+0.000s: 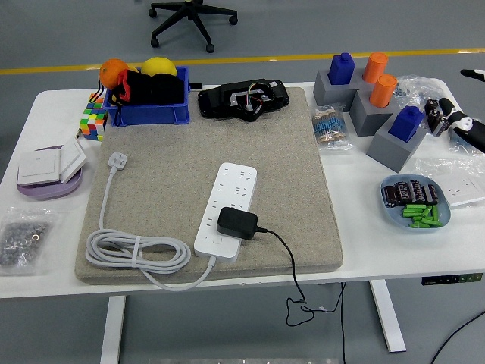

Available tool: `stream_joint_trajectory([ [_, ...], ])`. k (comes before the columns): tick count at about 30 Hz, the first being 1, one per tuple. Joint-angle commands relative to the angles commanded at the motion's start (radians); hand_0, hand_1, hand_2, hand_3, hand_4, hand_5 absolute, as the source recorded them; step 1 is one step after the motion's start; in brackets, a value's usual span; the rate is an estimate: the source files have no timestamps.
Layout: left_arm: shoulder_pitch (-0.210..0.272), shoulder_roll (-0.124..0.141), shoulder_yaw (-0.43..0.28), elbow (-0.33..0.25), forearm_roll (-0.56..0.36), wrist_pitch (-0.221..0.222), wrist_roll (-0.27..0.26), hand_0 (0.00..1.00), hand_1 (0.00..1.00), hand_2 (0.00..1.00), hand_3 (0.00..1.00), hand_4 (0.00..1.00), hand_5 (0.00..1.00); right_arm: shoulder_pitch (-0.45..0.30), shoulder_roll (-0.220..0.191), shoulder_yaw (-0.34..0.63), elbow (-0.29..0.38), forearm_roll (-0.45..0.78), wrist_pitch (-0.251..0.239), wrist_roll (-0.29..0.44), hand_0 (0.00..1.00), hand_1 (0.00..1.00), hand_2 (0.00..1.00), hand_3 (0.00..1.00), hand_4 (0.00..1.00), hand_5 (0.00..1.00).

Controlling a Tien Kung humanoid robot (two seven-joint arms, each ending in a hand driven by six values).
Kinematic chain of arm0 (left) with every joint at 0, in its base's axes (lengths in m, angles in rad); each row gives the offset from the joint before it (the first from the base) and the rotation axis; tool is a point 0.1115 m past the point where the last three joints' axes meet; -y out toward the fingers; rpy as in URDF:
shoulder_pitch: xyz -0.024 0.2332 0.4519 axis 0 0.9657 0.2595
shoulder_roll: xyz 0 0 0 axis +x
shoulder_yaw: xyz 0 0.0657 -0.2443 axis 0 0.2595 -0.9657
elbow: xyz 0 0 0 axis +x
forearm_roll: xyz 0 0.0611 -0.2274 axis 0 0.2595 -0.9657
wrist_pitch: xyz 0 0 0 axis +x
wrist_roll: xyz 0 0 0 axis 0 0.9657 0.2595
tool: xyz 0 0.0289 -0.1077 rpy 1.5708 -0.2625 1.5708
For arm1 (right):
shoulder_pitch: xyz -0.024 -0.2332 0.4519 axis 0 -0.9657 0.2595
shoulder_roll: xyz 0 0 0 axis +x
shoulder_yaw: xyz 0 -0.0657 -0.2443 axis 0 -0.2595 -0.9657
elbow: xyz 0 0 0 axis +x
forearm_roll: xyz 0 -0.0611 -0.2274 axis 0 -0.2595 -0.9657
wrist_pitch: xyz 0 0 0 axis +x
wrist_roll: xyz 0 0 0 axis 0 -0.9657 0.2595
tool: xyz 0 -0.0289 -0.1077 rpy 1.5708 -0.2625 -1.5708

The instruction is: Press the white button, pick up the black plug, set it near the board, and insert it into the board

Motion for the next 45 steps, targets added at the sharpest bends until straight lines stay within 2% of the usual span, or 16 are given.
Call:
stream_joint_trajectory([
  [3,0.005,-0.001,-0.025,0.000,0.033,-0.001,0.011,0.624,0.632,0.640,0.693,0.588,0.374,-0.015,0.057,0.067,0.009,0.005,0.003,0.003,0.934,0.830,0.789,0.776,0.881,0.699],
  [5,0.011,-0.001,-0.031,0.000,0.045,-0.003,0.015,0.624,0.632,0.640,0.695,0.588,0.374,-0.025,0.079,0.091,0.016,0.002,0.003,0.001,0.937,0.825,0.784,0.775,0.886,0.699],
  [12,0.025,0.009,-0.034,0.000,0.048,-0.001,0.014,0.624,0.632,0.640,0.694,0.588,0.375,-0.058,0.099,0.122,0.022,-0.015,0.013,-0.022,0.936,0.820,0.778,0.764,0.894,0.705],
  [24,0.071,0.016,-0.035,0.000,0.058,-0.002,0.021,0.624,0.632,0.640,0.695,0.588,0.375,-0.109,0.083,0.147,0.035,-0.025,0.018,-0.038,0.933,0.816,0.774,0.762,0.904,0.700],
  [30,0.124,0.001,-0.102,0.000,0.120,0.001,0.041,0.624,0.632,0.640,0.693,0.588,0.375,-0.136,0.080,0.140,0.039,-0.039,0.029,-0.043,0.930,0.814,0.773,0.763,0.908,0.687],
  [32,0.129,-0.005,-0.114,0.000,0.113,0.007,0.042,0.624,0.632,0.640,0.693,0.588,0.375,-0.138,0.081,0.141,0.038,-0.041,0.030,-0.046,0.930,0.814,0.773,0.763,0.908,0.687],
  [39,0.099,-0.016,-0.095,0.000,0.079,0.013,0.036,0.624,0.633,0.640,0.695,0.588,0.375,-0.129,0.070,0.147,0.040,-0.039,0.040,-0.062,0.927,0.814,0.775,0.763,0.907,0.679],
  [45,0.073,-0.034,-0.179,0.000,0.174,0.006,0.073,0.624,0.631,0.640,0.694,0.588,0.373,-0.131,0.050,0.119,0.036,-0.031,0.048,-0.079,0.924,0.813,0.774,0.762,0.908,0.676],
])
